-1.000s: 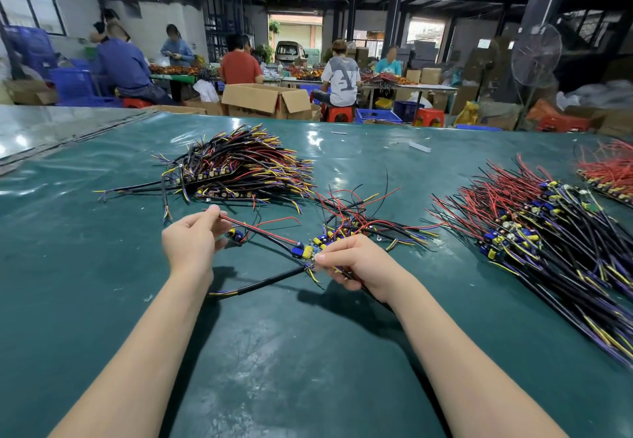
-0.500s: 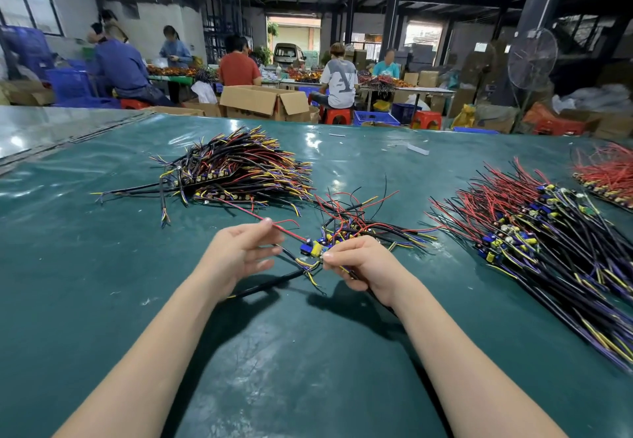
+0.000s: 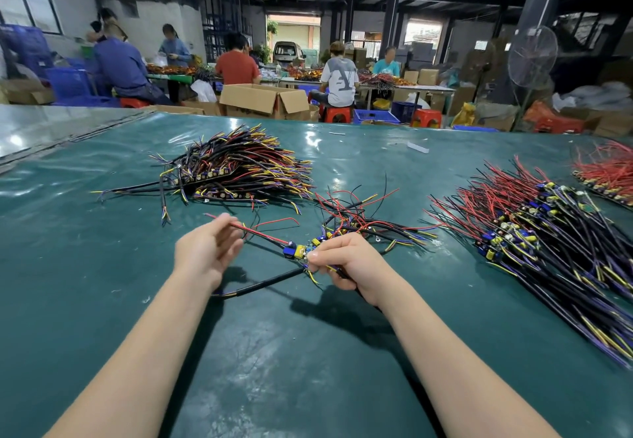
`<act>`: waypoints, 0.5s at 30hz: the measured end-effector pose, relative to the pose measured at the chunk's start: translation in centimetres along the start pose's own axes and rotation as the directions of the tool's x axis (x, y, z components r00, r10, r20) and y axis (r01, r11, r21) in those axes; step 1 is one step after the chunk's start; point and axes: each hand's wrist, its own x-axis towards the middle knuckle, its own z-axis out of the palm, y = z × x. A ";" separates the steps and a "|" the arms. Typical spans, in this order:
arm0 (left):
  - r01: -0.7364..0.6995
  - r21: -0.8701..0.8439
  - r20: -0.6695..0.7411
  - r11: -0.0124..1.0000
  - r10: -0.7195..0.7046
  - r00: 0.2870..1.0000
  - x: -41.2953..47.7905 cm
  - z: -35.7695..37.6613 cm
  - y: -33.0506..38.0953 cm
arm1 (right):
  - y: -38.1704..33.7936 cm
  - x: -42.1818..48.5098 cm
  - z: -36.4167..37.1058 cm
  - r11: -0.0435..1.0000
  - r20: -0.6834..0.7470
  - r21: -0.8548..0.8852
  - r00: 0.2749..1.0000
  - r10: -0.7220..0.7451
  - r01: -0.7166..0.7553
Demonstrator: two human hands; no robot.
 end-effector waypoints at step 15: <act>0.059 -0.345 -0.095 0.937 -0.097 0.991 0.6 -2.0 2.0 | 0.4 0.2 -2.6 0.948 -0.180 0.307 0.983 -0.027 0.082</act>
